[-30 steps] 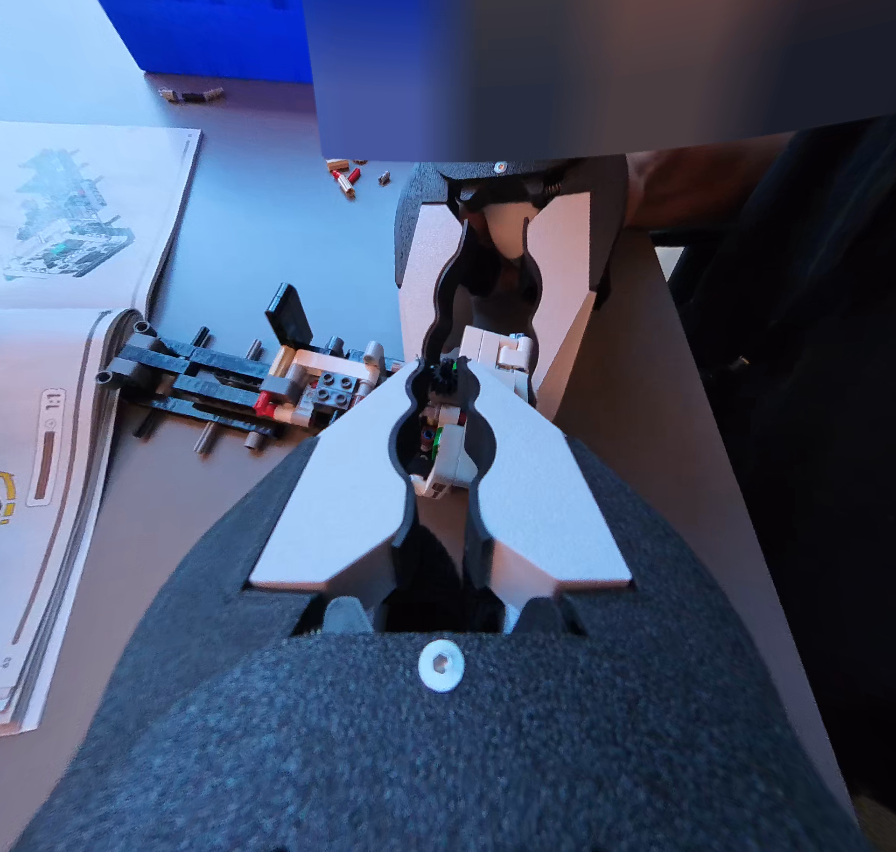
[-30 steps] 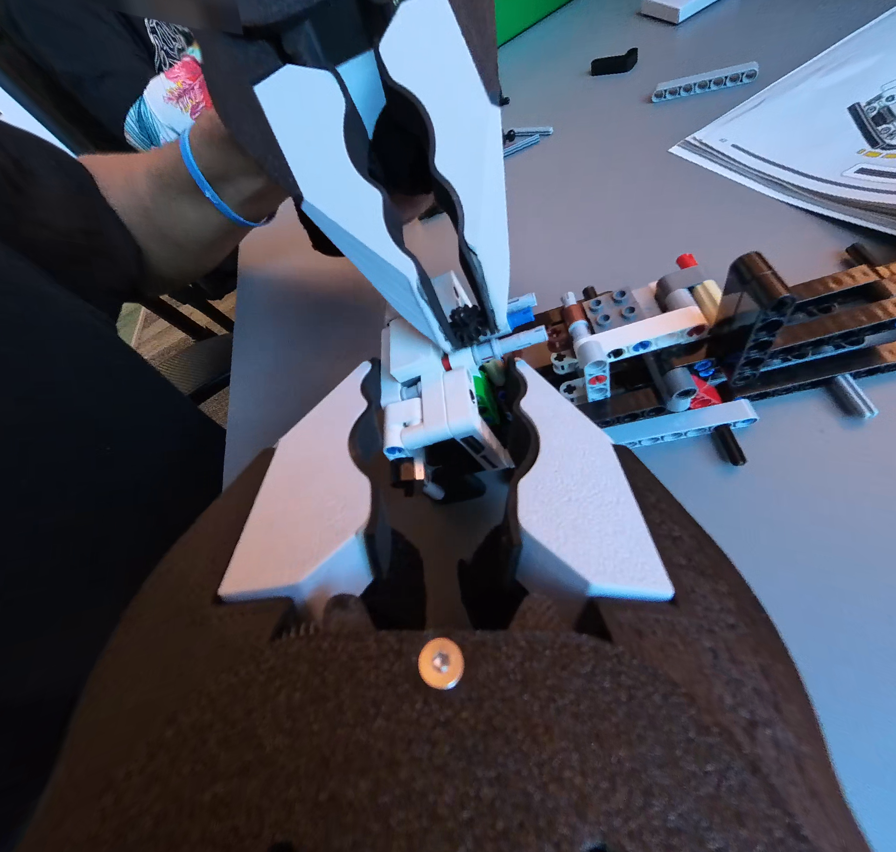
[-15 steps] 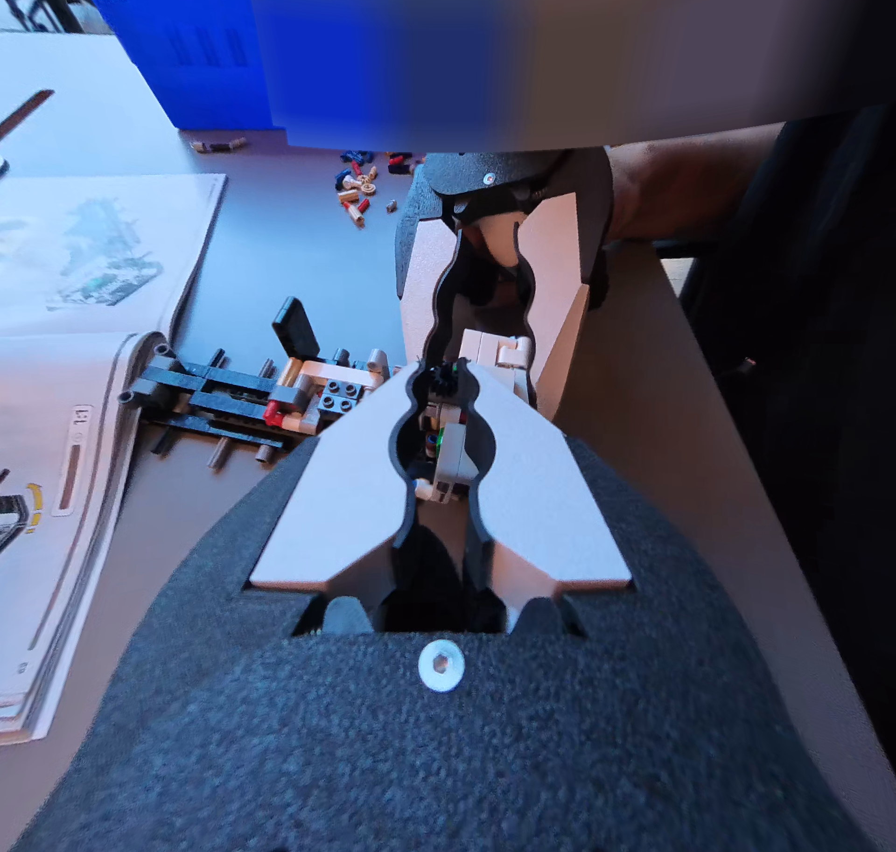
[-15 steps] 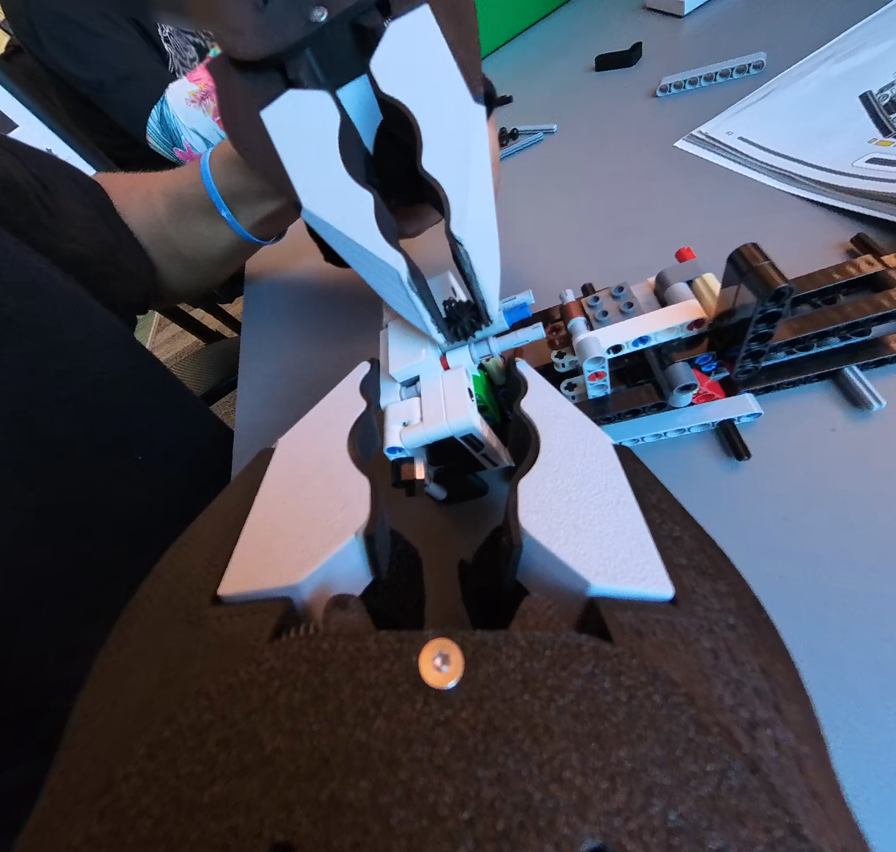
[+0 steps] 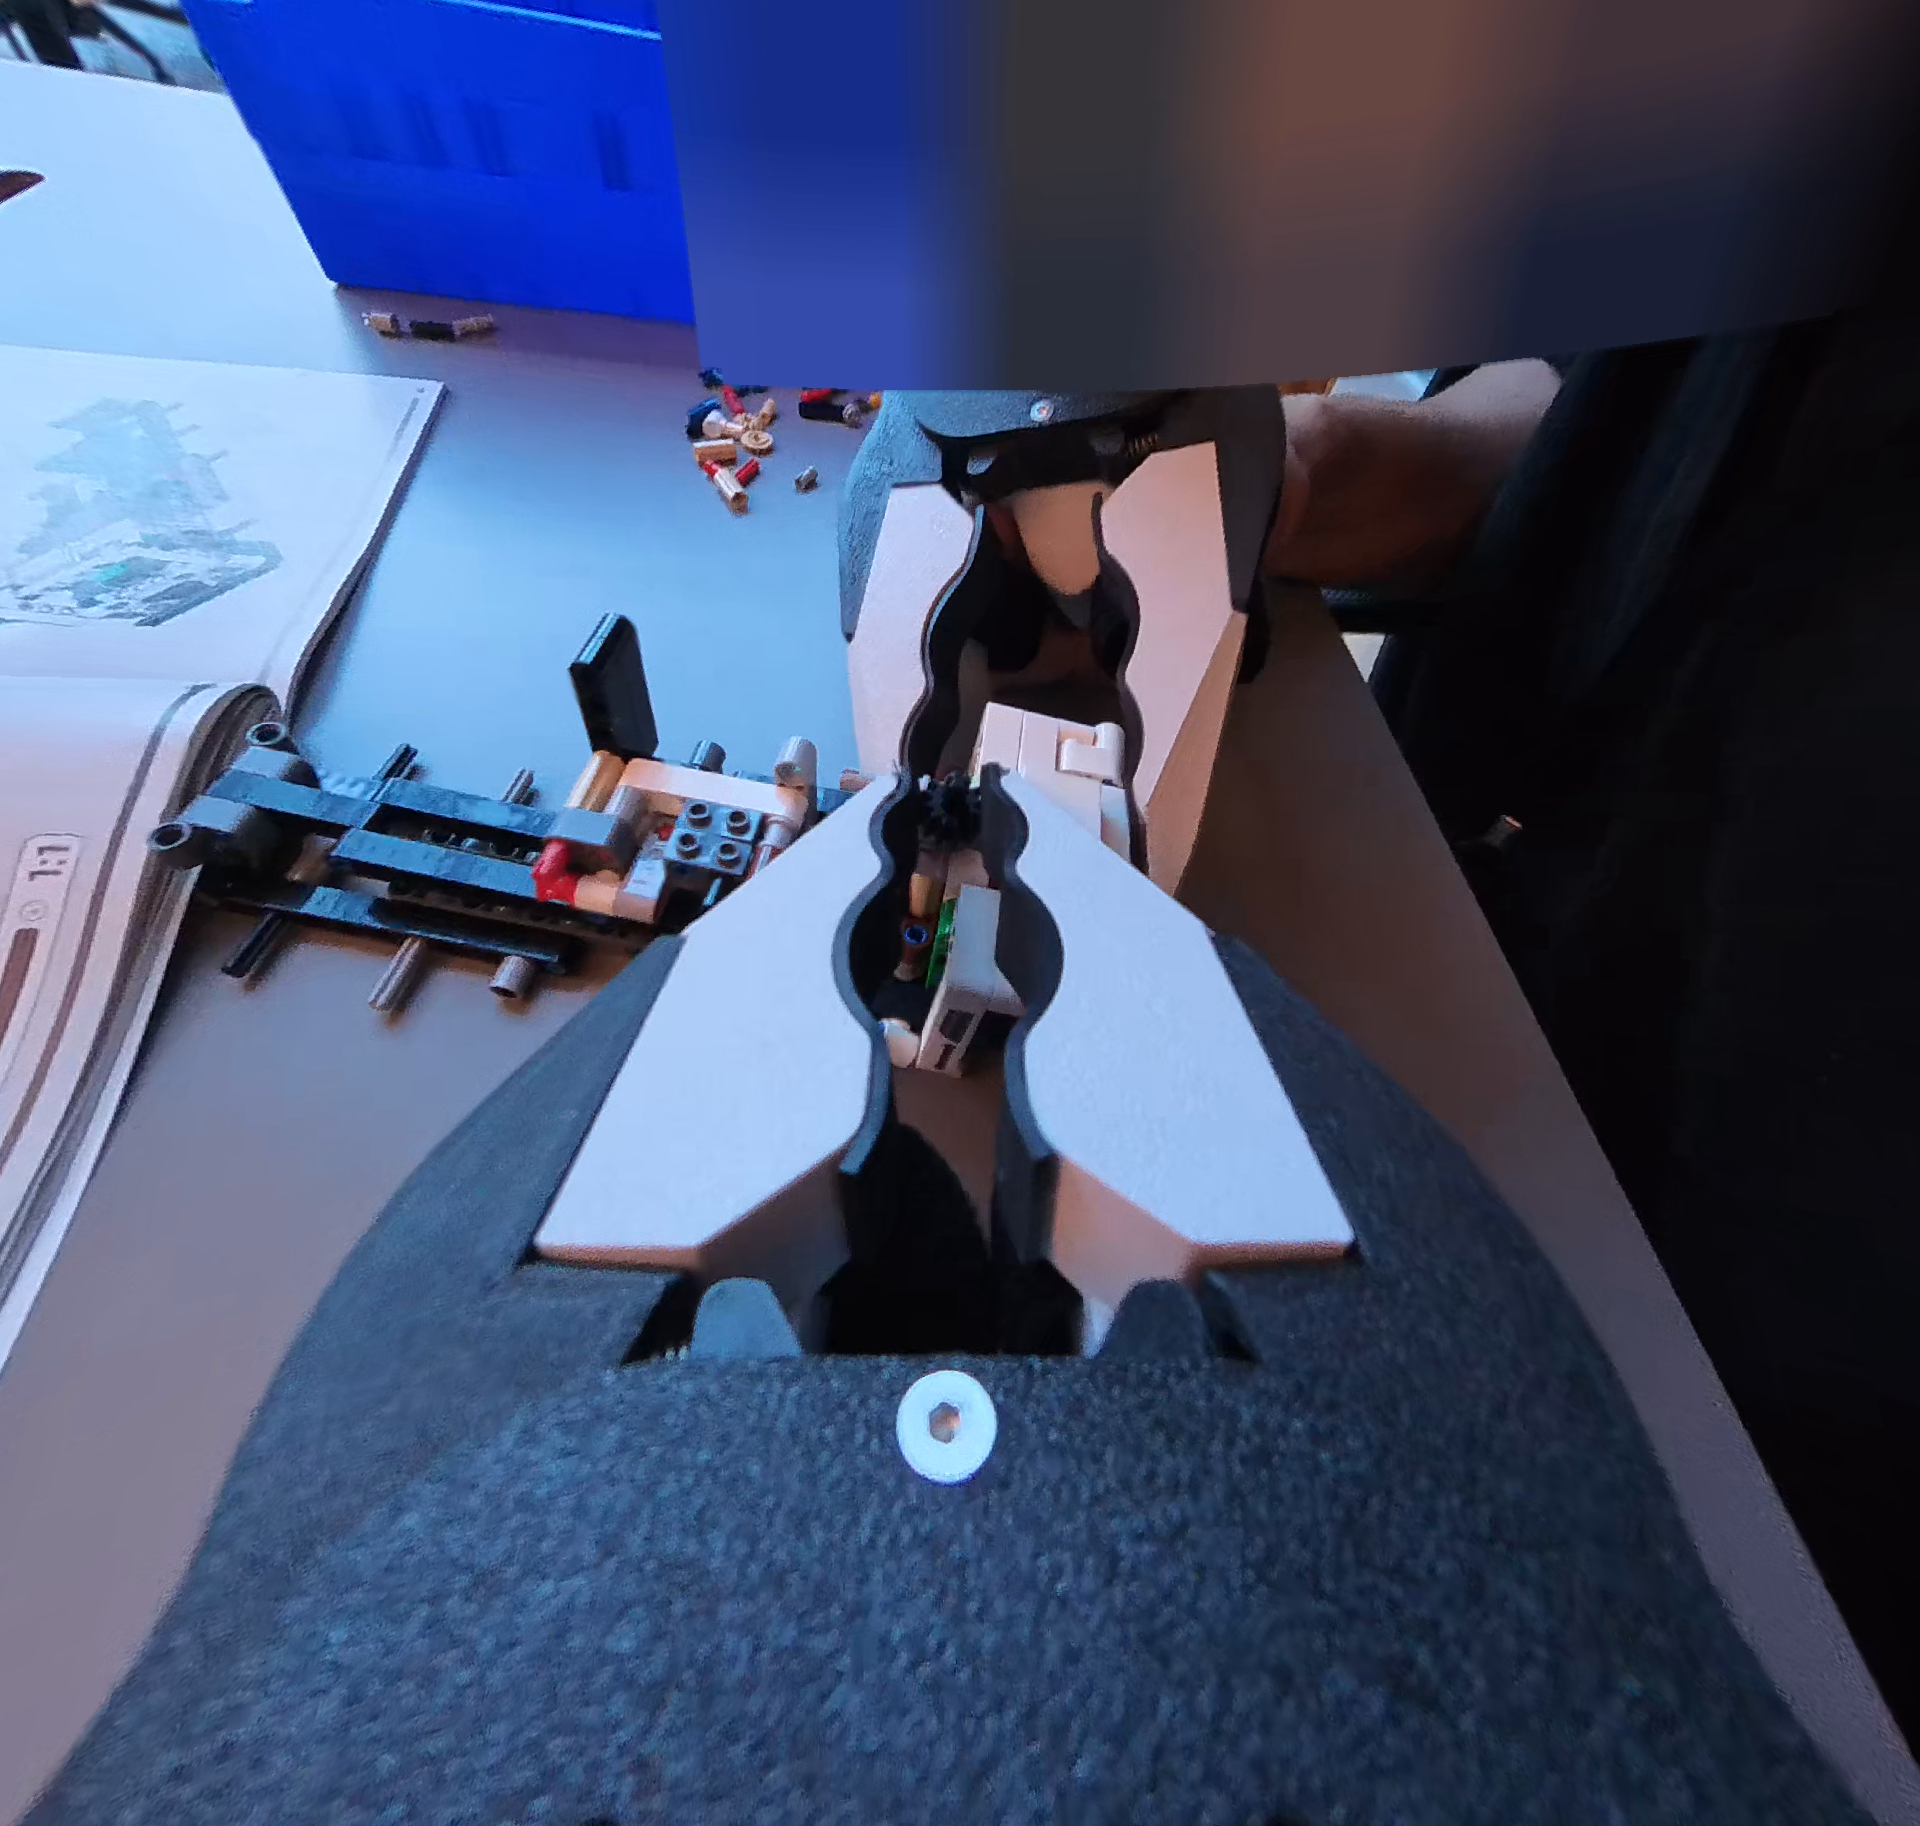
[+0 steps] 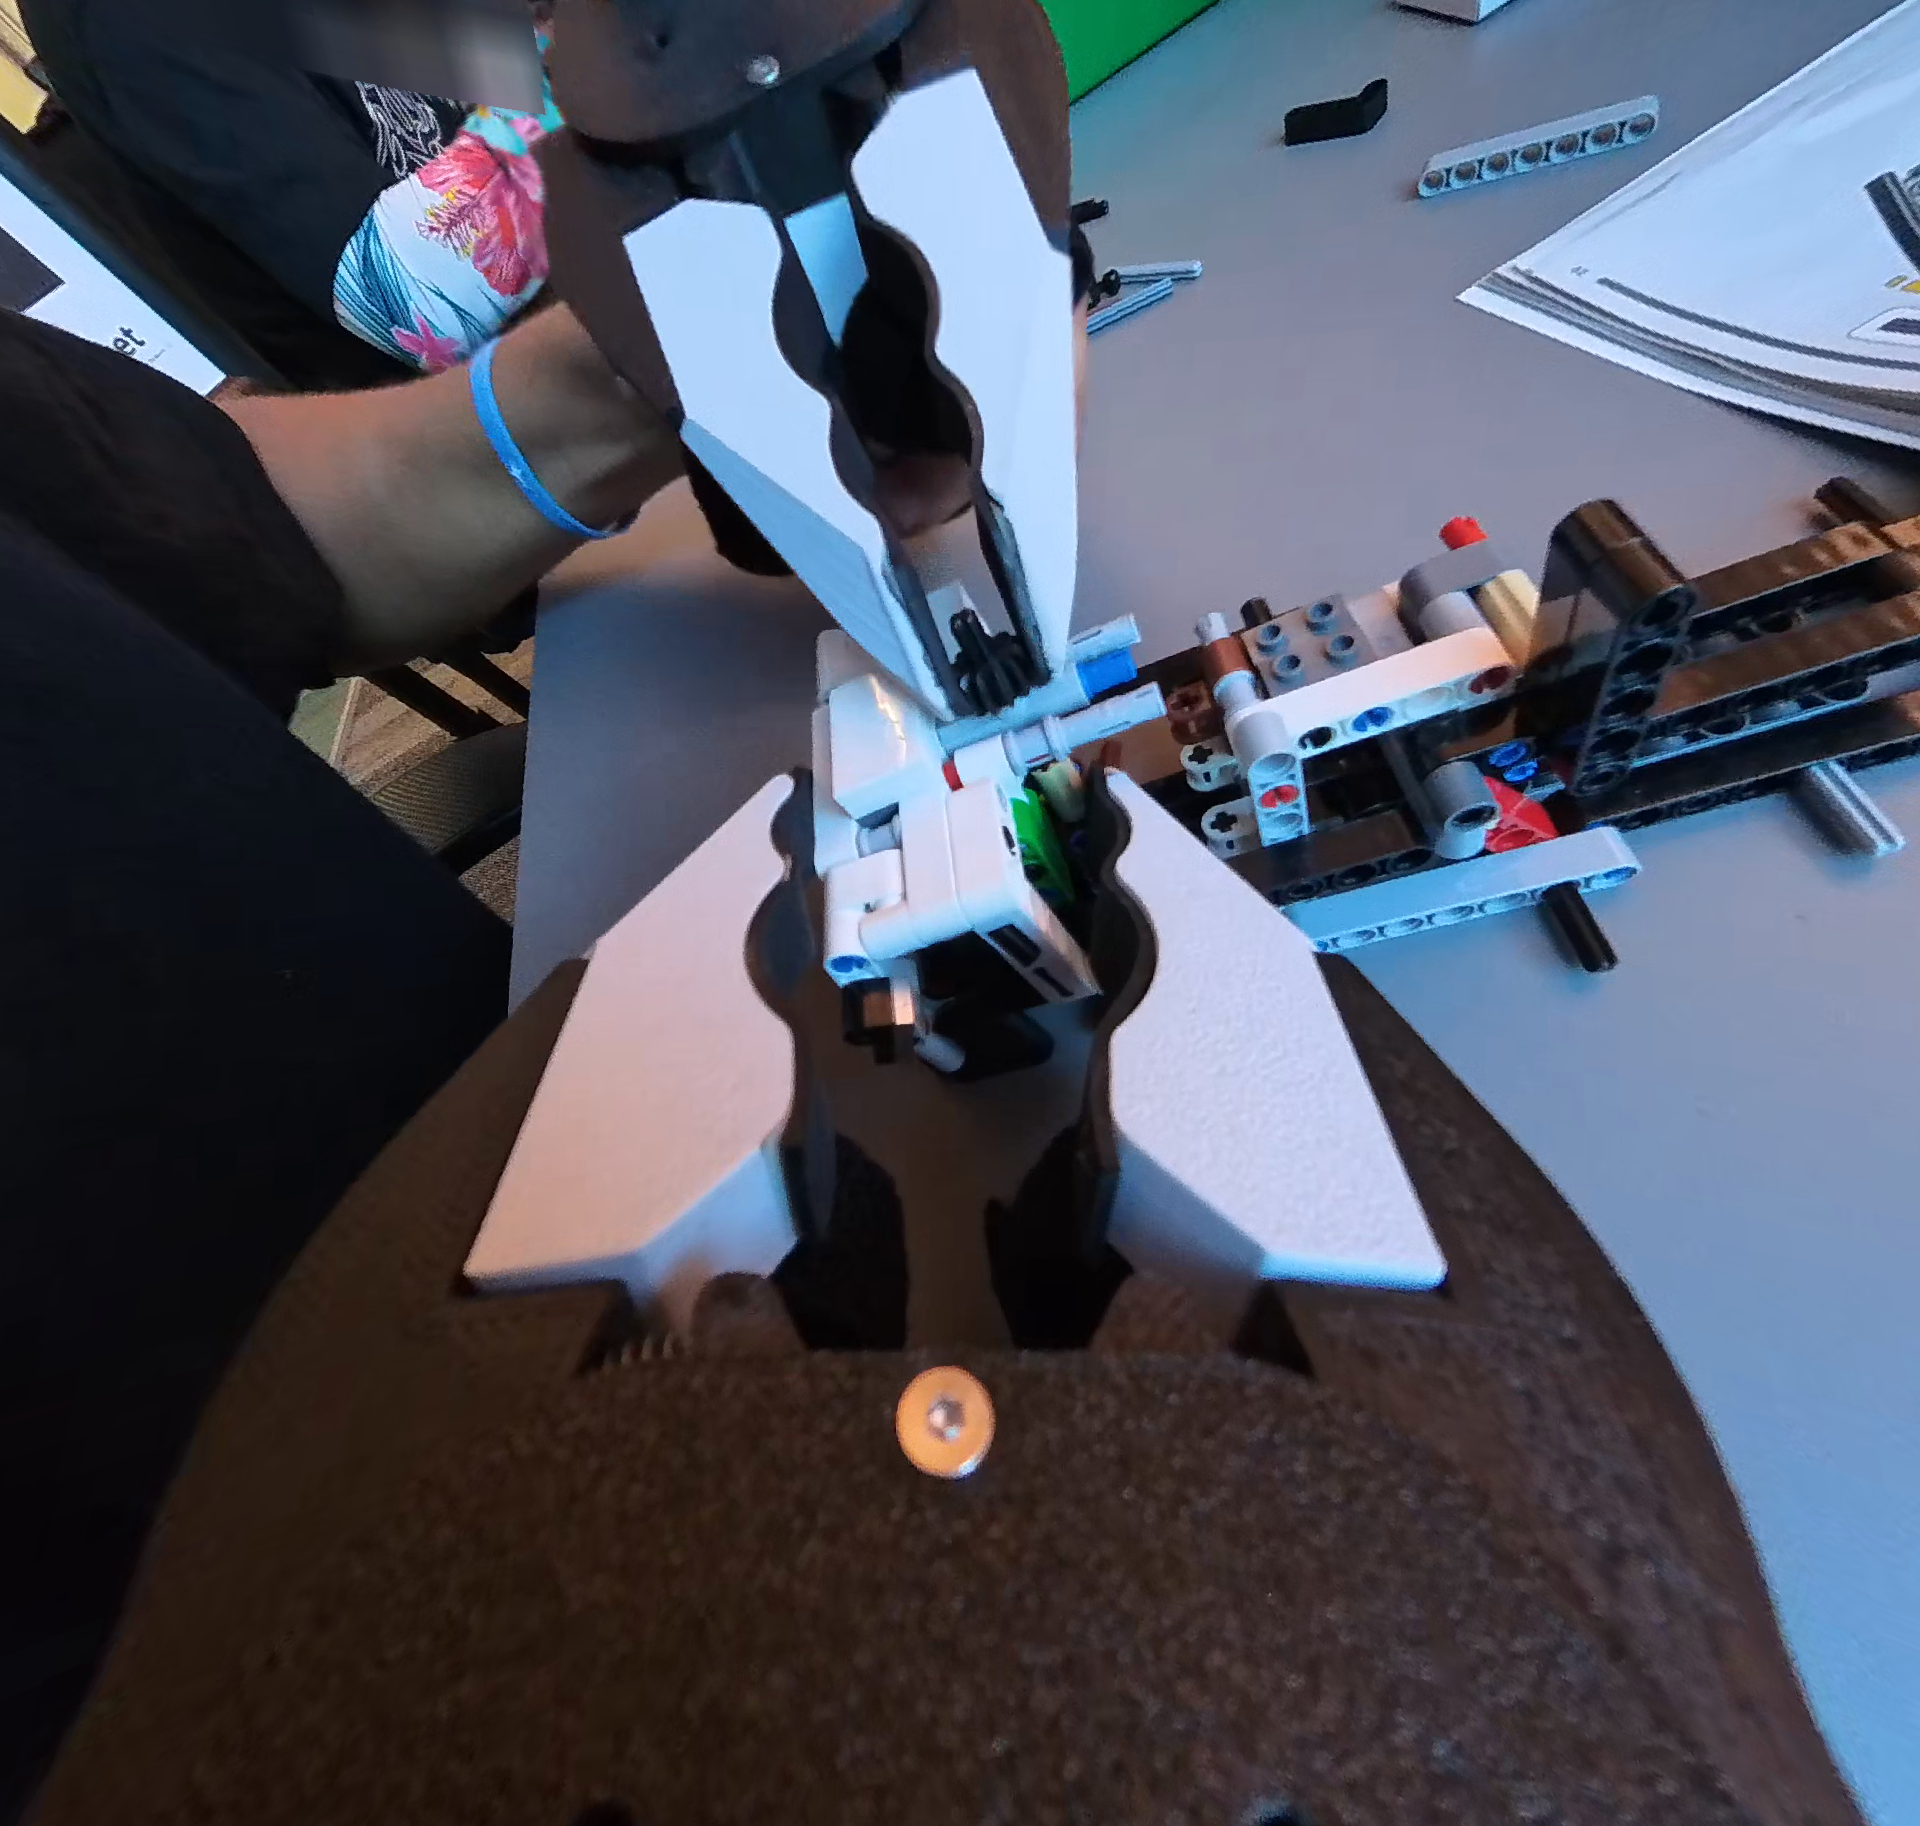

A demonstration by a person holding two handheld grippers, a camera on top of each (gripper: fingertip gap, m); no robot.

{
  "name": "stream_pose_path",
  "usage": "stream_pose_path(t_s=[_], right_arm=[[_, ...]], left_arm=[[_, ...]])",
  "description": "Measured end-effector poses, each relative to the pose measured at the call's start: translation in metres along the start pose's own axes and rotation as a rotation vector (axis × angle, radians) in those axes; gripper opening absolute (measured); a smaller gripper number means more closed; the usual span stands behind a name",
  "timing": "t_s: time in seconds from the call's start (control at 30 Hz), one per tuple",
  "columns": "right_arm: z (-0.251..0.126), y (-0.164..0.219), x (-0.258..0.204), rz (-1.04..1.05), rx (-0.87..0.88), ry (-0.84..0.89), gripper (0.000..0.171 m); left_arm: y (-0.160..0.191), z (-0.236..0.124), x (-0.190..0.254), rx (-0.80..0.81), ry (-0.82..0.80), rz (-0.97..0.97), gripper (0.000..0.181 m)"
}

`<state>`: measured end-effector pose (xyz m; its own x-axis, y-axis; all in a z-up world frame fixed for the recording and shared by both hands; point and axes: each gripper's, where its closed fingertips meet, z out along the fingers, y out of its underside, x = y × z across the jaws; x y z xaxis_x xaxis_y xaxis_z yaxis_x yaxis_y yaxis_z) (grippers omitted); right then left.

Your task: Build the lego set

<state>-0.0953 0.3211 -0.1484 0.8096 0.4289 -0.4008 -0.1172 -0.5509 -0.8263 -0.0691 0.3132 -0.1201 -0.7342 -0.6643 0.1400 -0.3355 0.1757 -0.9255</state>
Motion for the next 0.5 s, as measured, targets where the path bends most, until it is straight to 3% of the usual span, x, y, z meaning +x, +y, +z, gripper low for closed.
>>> stream_pose_path(t_s=[0.5], right_arm=[[-0.0001,0.0,0.0001,0.005,0.001,0.0,0.051]], left_arm=[[-0.0038,-0.0054,-0.0021,-0.116,-0.078,0.006,0.012]])
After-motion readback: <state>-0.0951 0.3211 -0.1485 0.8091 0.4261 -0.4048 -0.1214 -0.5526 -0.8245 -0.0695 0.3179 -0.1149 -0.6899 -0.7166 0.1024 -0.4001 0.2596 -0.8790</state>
